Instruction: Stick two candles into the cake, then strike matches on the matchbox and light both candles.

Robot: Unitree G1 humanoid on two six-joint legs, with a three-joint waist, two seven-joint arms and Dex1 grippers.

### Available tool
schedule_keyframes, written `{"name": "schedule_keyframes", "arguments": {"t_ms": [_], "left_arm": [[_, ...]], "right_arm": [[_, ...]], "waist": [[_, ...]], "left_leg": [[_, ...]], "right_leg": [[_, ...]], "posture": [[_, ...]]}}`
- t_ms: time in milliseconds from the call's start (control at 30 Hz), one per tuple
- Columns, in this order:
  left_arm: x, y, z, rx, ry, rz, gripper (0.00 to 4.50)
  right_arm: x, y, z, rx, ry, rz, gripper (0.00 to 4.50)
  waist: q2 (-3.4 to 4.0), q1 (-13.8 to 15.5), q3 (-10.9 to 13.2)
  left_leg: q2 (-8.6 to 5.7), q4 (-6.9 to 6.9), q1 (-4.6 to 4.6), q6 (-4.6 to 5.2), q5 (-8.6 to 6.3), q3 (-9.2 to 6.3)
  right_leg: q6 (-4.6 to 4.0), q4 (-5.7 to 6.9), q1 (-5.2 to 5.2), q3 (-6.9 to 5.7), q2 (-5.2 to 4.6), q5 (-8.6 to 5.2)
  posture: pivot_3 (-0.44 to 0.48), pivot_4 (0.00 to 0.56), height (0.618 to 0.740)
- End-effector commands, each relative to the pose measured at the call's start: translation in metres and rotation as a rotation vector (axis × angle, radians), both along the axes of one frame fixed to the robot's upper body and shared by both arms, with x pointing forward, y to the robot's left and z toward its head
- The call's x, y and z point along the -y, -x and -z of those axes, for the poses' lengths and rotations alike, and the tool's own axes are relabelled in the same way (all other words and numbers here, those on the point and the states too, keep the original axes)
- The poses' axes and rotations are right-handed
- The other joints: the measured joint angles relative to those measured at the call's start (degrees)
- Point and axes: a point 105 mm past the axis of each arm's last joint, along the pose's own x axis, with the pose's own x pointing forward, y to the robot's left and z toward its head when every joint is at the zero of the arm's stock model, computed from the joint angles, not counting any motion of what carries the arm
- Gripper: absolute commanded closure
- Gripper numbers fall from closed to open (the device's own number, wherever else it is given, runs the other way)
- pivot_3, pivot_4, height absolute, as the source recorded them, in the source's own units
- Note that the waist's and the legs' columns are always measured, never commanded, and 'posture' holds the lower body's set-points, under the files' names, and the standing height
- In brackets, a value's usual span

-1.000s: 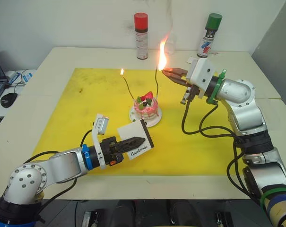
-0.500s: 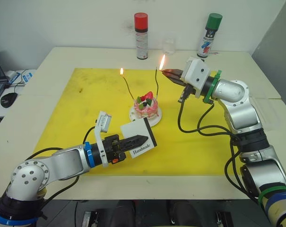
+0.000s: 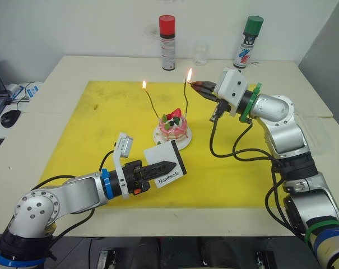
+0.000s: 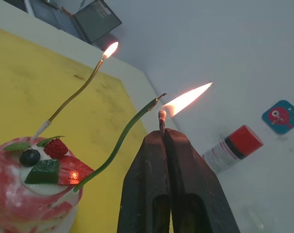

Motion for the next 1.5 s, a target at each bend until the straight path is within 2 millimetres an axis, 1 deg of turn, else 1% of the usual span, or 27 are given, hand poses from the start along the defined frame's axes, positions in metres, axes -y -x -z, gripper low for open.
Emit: {"name": "schedule_keyframes", "arguments": {"t_ms": [33,400,1500], "left_arm": [[0.004,0.004,-0.007,0.033,0.006,0.017,4.5],[0.004,0.005,-0.006,0.03,0.009,0.024,4.5],[0.005,0.006,-0.005,0.028,0.017,0.022,4.5]], "right_arm": [[-0.002,0.01,-0.026,0.095,-0.038,-0.023,4.46],[-0.003,0.014,-0.026,0.109,-0.036,-0.034,4.46],[0.005,0.008,-0.016,0.07,-0.012,0.001,4.46]], "waist": [[0.0,0.0,0.0],[0.0,0.0,0.0],[0.0,0.0,0.0]], "left_leg": [[0.0,0.0,0.0,0.0,0.0,0.0],[0.0,0.0,0.0,0.0,0.0,0.0],[0.0,-0.01,0.0,0.0,0.0,0.0]], "right_leg": [[0.0,0.0,0.0,0.0,0.0,0.0],[0.0,0.0,0.0,0.0,0.0,0.0],[-0.01,-0.01,0.0,0.0,0.0,0.0]], "posture": [[0.0,0.15,0.74],[0.0,0.15,0.74],[0.0,0.15,0.74]]}}
